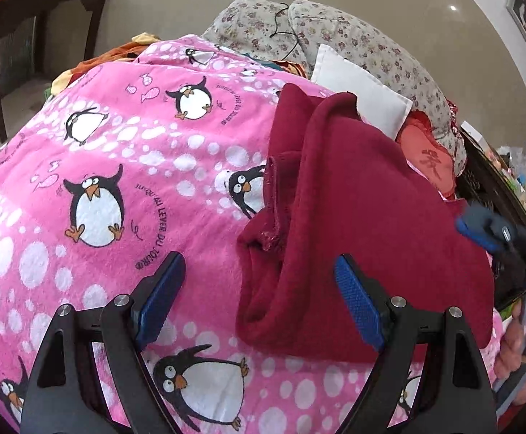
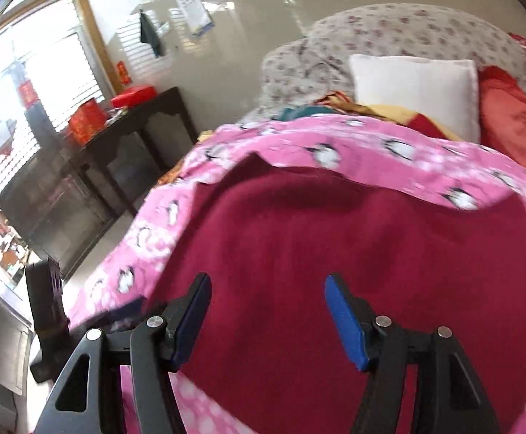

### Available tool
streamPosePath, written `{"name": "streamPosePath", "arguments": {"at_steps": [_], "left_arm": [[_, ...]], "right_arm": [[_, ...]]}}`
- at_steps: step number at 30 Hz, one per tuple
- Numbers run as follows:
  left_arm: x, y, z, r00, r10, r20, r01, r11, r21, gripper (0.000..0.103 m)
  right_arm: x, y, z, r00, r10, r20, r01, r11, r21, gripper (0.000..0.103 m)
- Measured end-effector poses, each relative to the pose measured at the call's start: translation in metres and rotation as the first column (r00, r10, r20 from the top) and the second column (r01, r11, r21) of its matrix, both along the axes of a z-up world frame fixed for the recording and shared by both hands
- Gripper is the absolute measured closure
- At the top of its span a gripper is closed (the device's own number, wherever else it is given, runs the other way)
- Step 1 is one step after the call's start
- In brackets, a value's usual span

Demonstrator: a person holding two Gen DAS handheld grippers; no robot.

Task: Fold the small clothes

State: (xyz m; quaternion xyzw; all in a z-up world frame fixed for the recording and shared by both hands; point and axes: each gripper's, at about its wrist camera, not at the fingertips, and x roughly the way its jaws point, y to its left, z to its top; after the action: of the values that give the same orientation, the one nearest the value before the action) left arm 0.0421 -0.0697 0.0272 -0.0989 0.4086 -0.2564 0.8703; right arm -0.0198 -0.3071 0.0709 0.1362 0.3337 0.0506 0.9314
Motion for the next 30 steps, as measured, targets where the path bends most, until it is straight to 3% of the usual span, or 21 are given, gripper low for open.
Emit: {"name": "streamPosePath", "arguments": {"at_steps": [4,8,13,16,21,23,25,27,30], "left_arm": [[0.0,-0.001,-0.004,1.0,-0.009,0.017,0.01,1.0,-0.001,0.018],[-0.003,-0.005,-0.004,0.999,-0.013,0.047,0.012,1.0,0.021,0.018],[-0.003,-0.014,-0.007,0.998,-0.017,0.066,0.013,0.998,0.055,0.012],[0.001,-0.013,-0.009,0.998,-0.017,0.056,0.015,0.999,0.029,0.01],[0.001,-0.011,-0.009,0.998,-0.021,0.061,0.019,1.0,0.023,0.01],[0.001,-0.01,-0.009,0.998,-0.026,0.062,0.025,1.0,0.019,0.01],[0.002,-0.007,-0.008,0.998,-0.032,0.056,0.032,0.999,0.004,0.01],[0.002,-0.005,-0.008,0.998,-0.038,0.052,0.039,0.999,-0.007,0.01],[0.0,-0.004,-0.007,0.997,-0.049,0.054,0.05,0.999,-0.006,0.01]], "right_arm": [[0.024,0.016,-0.011,1.0,0.004,0.031,-0.005,1.0,0.029,0.04],[0.029,0.016,-0.032,0.995,-0.1,0.007,0.1,0.994,-0.046,0.04],[0.029,0.007,-0.045,0.996,-0.09,0.019,0.091,0.995,-0.041,0.039],[0.03,0.011,-0.047,0.996,-0.085,0.038,0.088,0.994,-0.06,0.03],[0.028,0.021,-0.041,0.996,-0.087,0.025,0.089,0.993,-0.081,0.029],[0.024,0.028,-0.032,0.996,-0.081,0.048,0.084,0.995,-0.051,0.029],[0.027,0.042,-0.022,0.995,-0.061,0.079,0.067,0.995,-0.077,0.029],[0.041,0.057,-0.015,0.996,-0.038,0.077,0.047,0.991,-0.121,0.029],[0.073,0.068,-0.007,0.999,-0.009,0.05,0.013,0.997,-0.072,0.031]]}}
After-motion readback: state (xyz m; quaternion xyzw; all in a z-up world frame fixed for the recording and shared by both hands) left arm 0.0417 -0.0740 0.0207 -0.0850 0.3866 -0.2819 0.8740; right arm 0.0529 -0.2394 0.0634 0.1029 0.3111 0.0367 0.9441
